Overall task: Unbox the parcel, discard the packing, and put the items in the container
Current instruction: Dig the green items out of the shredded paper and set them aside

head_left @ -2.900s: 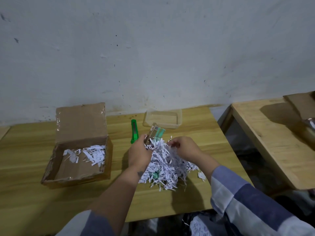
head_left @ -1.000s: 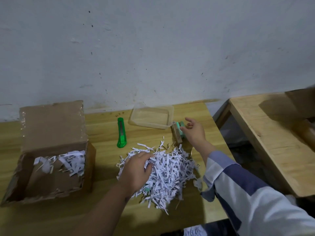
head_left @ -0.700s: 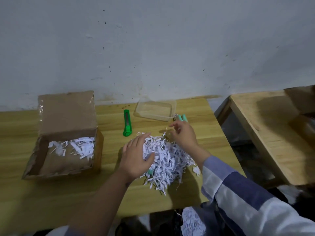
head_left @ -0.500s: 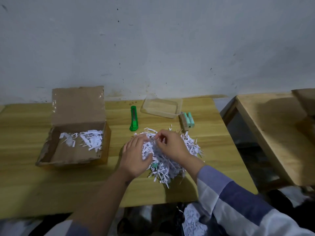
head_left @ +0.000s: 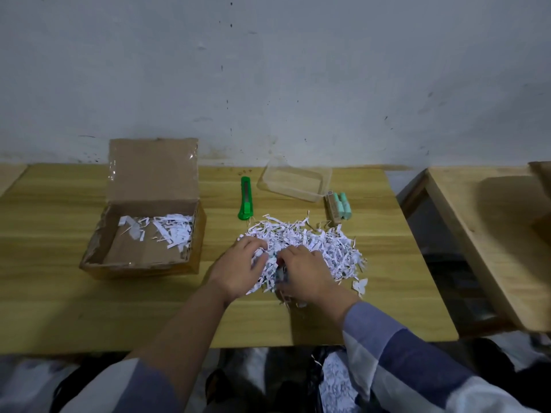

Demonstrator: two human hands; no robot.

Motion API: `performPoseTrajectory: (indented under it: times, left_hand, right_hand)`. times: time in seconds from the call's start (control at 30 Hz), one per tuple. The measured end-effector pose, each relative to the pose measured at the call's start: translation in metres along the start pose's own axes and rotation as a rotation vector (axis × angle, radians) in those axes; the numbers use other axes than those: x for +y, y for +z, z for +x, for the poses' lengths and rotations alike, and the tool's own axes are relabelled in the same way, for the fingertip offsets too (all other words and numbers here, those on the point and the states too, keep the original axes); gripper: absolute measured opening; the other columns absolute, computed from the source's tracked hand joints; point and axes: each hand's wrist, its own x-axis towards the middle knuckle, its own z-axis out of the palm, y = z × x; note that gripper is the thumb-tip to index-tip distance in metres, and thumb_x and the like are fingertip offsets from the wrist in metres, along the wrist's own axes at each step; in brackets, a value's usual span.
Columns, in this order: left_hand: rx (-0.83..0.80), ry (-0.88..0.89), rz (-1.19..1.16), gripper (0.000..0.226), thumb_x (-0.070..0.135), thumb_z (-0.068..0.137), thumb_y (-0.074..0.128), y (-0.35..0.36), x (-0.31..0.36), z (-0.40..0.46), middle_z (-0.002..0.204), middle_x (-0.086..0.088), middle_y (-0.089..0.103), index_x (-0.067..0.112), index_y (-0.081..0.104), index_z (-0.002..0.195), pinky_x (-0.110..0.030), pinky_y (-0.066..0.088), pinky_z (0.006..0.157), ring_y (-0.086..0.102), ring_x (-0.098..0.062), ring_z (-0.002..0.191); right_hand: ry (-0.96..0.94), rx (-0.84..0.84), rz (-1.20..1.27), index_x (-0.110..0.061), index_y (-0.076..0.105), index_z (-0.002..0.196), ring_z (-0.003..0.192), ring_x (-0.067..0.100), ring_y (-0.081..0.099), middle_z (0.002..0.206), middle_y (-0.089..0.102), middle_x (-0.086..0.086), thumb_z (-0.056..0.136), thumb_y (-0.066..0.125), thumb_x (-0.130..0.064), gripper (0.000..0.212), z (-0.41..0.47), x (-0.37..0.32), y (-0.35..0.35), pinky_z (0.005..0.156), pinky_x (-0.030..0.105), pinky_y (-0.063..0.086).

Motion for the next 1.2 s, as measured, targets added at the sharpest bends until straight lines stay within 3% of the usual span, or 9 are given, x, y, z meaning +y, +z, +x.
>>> performPoseTrajectory:
  times: [0.17, 0.27, 0.37, 0.43, 0.6, 0.8, 0.93, 1.1, 1.2]
  left_hand:
    - [-0.074, 0.011, 0.067, 0.047, 0.037, 0.090, 0.060, -0.003, -0.005, -0.004, 0.142, 0.007, 0.041, 0.029, 0.047, 0.135, -0.032, 0.040, 0.101, 0.045, -0.016, 0.126]
    - [-0.067, -0.010, 0.048, 0.041, 0.027, 0.093, 0.058, -0.005, -0.007, -0.002, 0.138, 0.008, 0.044, 0.031, 0.051, 0.134, -0.030, 0.042, 0.094, 0.051, -0.016, 0.119]
    - [-0.027, -0.025, 0.017, 0.036, 0.022, 0.094, 0.057, -0.004, -0.004, 0.000, 0.129, 0.008, 0.049, 0.030, 0.056, 0.128, -0.027, 0.042, 0.083, 0.057, -0.016, 0.104]
    - [-0.003, -0.030, 0.038, 0.033, 0.023, 0.094, 0.057, -0.002, -0.002, 0.000, 0.127, 0.009, 0.051, 0.031, 0.057, 0.126, -0.027, 0.042, 0.083, 0.056, -0.016, 0.106]
    - [0.066, -0.051, 0.065, 0.033, 0.024, 0.093, 0.058, 0.004, -0.002, -0.001, 0.125, 0.009, 0.053, 0.031, 0.058, 0.125, -0.030, 0.044, 0.086, 0.053, -0.017, 0.113]
    - [0.068, -0.058, 0.086, 0.034, 0.024, 0.091, 0.060, 0.008, -0.005, -0.001, 0.123, 0.008, 0.052, 0.028, 0.058, 0.125, -0.032, 0.044, 0.088, 0.052, -0.019, 0.112]
    - [0.066, -0.057, 0.109, 0.033, 0.025, 0.091, 0.060, 0.008, -0.005, 0.000, 0.123, 0.007, 0.052, 0.027, 0.059, 0.123, -0.032, 0.044, 0.088, 0.052, -0.019, 0.111]
    - [0.057, -0.080, 0.151, 0.030, 0.025, 0.091, 0.058, 0.008, -0.003, 0.002, 0.127, 0.008, 0.052, 0.025, 0.061, 0.121, -0.032, 0.044, 0.089, 0.050, -0.020, 0.115]
    - [0.033, -0.095, 0.181, 0.032, 0.027, 0.093, 0.055, 0.008, 0.002, 0.002, 0.132, 0.008, 0.049, 0.027, 0.058, 0.125, -0.033, 0.042, 0.094, 0.046, -0.021, 0.119]
  right_hand:
    - [0.056, 0.078, -0.062, -0.016, 0.060, 0.110, 0.114, 0.023, 0.049, 0.117, 0.061, 0.003, 0.088, 0.057, -0.037, 0.031, -0.002, 0.003, 0.000, 0.096, 0.039, 0.036]
    - [0.094, 0.025, -0.082, -0.019, 0.064, 0.104, 0.113, 0.024, 0.050, 0.113, 0.063, 0.002, 0.085, 0.061, -0.039, 0.028, 0.000, 0.005, -0.009, 0.095, 0.041, 0.034]
    - [0.117, -0.026, -0.039, -0.024, 0.061, 0.105, 0.116, 0.025, 0.048, 0.116, 0.062, 0.001, 0.084, 0.061, -0.023, 0.020, 0.002, 0.006, -0.013, 0.095, 0.040, 0.033]
    - [0.125, -0.057, -0.009, -0.024, 0.058, 0.108, 0.118, 0.025, 0.046, 0.118, 0.060, 0.002, 0.082, 0.060, -0.018, 0.027, 0.002, 0.005, -0.012, 0.095, 0.040, 0.032]
    - [0.226, 0.051, 0.148, -0.025, 0.059, 0.098, 0.108, 0.022, 0.048, 0.104, 0.065, 0.000, 0.081, 0.054, -0.044, 0.026, 0.002, 0.000, -0.010, 0.088, 0.039, 0.030]
    - [0.156, 0.032, 0.081, -0.029, 0.047, 0.123, 0.116, 0.023, 0.044, 0.123, 0.058, -0.004, 0.076, 0.058, -0.044, 0.050, 0.006, -0.003, -0.004, 0.090, 0.039, 0.028]
    - [0.158, 0.054, 0.046, -0.028, 0.053, 0.122, 0.118, 0.023, 0.043, 0.123, 0.058, -0.003, 0.076, 0.062, -0.045, 0.050, 0.010, -0.006, 0.000, 0.097, 0.040, 0.026]
    - [0.197, 0.078, 0.323, -0.036, 0.056, 0.118, 0.109, 0.021, 0.048, 0.109, 0.065, -0.007, 0.072, 0.069, -0.043, 0.048, 0.006, 0.007, -0.012, 0.088, 0.035, 0.029]
    - [0.227, 0.101, 0.526, -0.038, 0.051, 0.124, 0.103, 0.020, 0.056, 0.100, 0.062, -0.008, 0.070, 0.075, -0.039, 0.059, 0.003, 0.018, -0.023, 0.096, 0.039, 0.042]
